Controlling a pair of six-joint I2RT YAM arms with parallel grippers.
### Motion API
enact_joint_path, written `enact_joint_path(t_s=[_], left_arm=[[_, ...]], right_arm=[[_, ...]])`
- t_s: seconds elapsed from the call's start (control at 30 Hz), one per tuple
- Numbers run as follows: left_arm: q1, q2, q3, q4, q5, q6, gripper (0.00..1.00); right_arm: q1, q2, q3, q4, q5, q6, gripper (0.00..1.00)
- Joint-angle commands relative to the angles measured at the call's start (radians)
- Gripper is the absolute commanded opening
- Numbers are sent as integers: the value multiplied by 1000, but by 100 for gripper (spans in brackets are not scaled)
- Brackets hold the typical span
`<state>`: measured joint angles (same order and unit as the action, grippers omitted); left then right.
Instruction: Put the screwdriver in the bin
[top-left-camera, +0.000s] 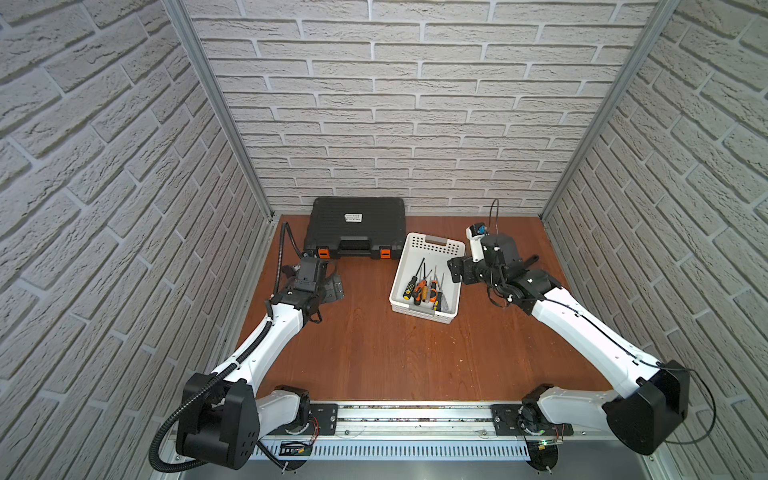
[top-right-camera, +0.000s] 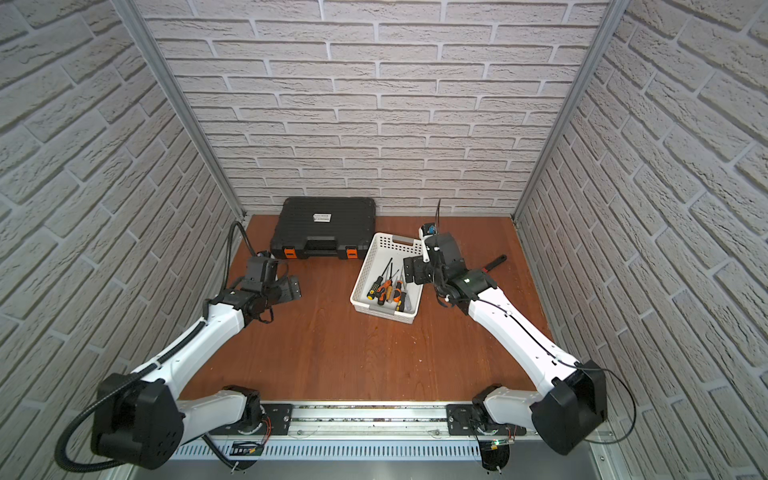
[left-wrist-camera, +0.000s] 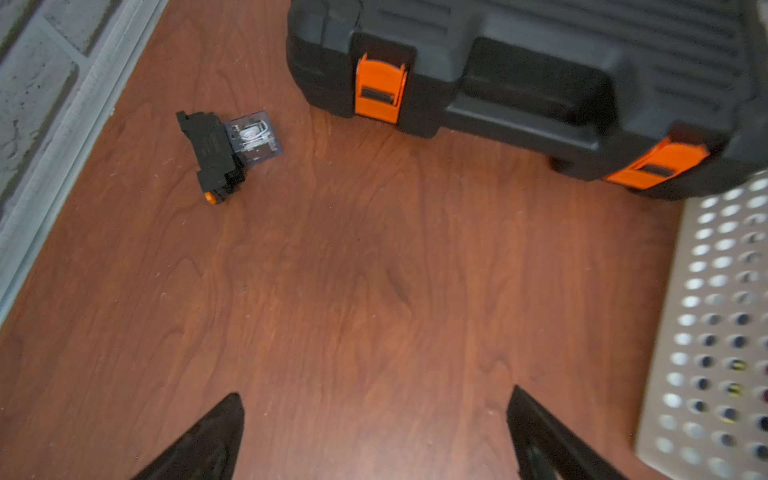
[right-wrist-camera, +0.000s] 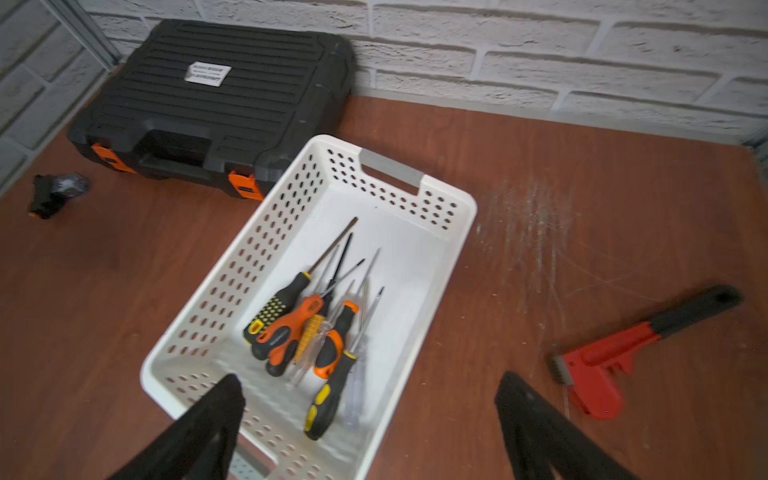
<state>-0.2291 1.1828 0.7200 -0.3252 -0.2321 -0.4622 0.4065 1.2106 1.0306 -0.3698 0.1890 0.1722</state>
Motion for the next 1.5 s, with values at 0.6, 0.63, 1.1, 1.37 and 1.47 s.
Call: enact_joint_path(t_s=[0.6, 0.63, 1.1, 1.37, 1.47], left_arm=[[239, 180, -275, 853, -26, 367, 98], [240, 192, -279, 891, 4, 380, 98], [284, 391, -341, 1257, 80, 347, 98], [283, 390, -344, 1263, 77, 348, 98], [283, 391, -344, 1264, 76, 348, 98]], right_arm=[[-317, 55, -661, 1012, -17, -164, 99], [-317, 75, -674, 1062, -9, -160, 100], [-350, 258, -697, 1244, -46, -131, 100], [-350, 247, -689, 1215, -51, -133, 99], [-350, 248, -679, 1199, -65, -142, 100]])
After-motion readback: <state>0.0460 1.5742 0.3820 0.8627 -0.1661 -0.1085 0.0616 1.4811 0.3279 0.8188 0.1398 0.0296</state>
